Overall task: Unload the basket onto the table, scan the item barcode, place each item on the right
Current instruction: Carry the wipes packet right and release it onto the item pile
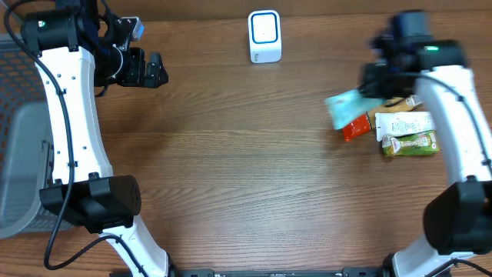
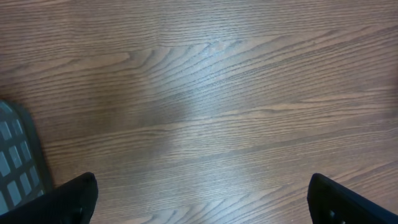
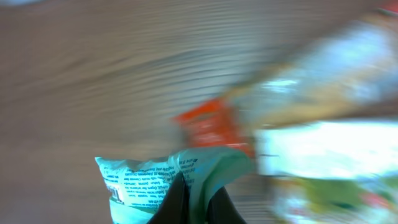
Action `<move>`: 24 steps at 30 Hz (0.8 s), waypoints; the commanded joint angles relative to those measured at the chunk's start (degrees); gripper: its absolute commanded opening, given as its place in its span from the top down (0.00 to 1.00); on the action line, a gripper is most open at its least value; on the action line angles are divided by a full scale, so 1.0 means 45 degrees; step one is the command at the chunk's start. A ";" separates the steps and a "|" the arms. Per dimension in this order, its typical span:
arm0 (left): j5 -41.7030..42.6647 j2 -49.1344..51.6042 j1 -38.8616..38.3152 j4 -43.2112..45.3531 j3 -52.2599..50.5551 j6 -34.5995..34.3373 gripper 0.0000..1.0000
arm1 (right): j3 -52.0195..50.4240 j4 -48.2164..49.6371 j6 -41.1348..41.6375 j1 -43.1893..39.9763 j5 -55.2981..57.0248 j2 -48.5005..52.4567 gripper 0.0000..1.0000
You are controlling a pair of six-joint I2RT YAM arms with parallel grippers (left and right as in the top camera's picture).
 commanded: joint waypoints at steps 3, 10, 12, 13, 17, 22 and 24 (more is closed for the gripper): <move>0.0112 0.0136 0.0010 0.0010 0.0078 0.0194 0.01 | -0.1462 0.1020 0.1273 -0.2569 0.0544 -0.0068 0.96; 0.0117 0.0136 0.0034 0.0010 0.0078 0.0194 0.00 | -0.1088 0.0855 0.0670 -0.3196 -0.0359 -0.0398 0.16; 0.0117 0.0136 0.0019 0.0010 0.0078 0.0194 0.00 | -0.0597 0.0408 0.0665 -0.3084 -0.0719 -0.0816 0.10; 0.0112 0.0136 0.0019 0.0010 0.0078 0.0194 0.01 | -0.0335 0.0141 0.0661 -0.3021 -0.0967 -0.1078 0.09; 0.0112 0.0136 0.0019 0.0010 0.0078 0.0194 0.00 | 0.0947 -0.1787 0.0665 -0.2545 -0.2419 -0.2710 0.00; 0.0117 0.0136 0.0024 0.0010 0.0078 0.0194 0.01 | 0.1943 -0.4381 0.0661 -0.2006 -0.3322 -0.5314 0.00; 0.0117 0.0136 0.0024 0.0010 0.0078 0.0194 0.01 | 0.1943 -0.4794 0.0661 -0.1991 -0.3317 -0.6178 0.00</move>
